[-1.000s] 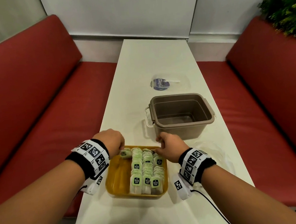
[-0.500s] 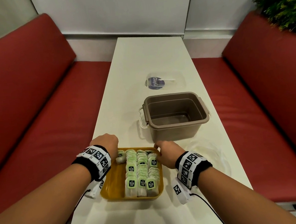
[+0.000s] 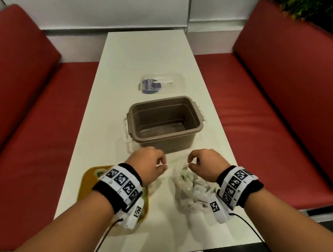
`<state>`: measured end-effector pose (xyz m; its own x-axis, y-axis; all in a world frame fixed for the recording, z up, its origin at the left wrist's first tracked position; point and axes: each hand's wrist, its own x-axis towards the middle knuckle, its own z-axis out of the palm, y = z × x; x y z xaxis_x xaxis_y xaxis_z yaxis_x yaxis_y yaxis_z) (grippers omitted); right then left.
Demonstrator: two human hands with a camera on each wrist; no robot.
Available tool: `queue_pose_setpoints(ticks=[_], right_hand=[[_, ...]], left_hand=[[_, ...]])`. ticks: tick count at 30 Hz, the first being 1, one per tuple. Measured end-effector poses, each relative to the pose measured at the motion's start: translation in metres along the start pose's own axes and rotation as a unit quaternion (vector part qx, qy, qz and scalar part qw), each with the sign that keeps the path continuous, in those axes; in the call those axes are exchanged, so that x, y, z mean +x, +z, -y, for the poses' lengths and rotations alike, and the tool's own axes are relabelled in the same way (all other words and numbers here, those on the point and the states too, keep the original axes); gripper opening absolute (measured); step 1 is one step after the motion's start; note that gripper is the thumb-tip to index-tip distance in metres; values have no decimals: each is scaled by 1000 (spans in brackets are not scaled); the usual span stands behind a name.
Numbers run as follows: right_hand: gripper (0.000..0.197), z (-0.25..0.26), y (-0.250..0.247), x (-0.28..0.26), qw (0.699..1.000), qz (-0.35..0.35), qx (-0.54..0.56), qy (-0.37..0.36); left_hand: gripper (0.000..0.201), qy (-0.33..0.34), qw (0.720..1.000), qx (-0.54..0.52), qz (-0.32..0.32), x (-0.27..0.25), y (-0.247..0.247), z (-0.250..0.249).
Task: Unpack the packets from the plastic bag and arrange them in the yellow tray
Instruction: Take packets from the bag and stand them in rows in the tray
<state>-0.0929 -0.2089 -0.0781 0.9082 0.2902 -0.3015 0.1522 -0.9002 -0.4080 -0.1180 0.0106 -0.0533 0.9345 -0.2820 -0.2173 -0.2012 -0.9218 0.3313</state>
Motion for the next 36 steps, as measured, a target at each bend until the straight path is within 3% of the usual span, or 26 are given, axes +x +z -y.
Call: queue_pose_setpoints(ticks=[3, 8, 13, 17, 20, 24, 27, 32, 36], right_hand=[[26, -36, -2, -10, 995, 41, -76, 45], [56, -75, 10, -20, 979, 118, -117, 116], [65, -84, 22, -18, 988, 113, 27, 103], [77, -89, 14, -16, 989, 44, 131, 52], [80, -98, 10, -20, 982, 6, 187, 8], [100, -108, 20, -26, 981, 26, 193, -14], [112, -111, 26, -26, 987, 48, 153, -4], [117, -115, 31, -24, 994, 63, 85, 8], [118, -113, 28, -23, 996, 73, 48, 1]], left_hand=[[29, -13, 998, 19, 53, 17, 32, -33], [65, -145, 978, 32, 147, 36, 72, -62], [89, -193, 966, -82, 150, 42, 84, -77], [112, -161, 959, -204, 111, 40, 75, -82], [106, -118, 958, -258, 49, 34, 76, -85], [88, -141, 950, -279, -6, 33, 94, -80], [86, -169, 956, -236, 24, 37, 108, -75], [93, -215, 969, -78, 98, 39, 112, -68], [94, -206, 969, 29, 134, 41, 91, -70]])
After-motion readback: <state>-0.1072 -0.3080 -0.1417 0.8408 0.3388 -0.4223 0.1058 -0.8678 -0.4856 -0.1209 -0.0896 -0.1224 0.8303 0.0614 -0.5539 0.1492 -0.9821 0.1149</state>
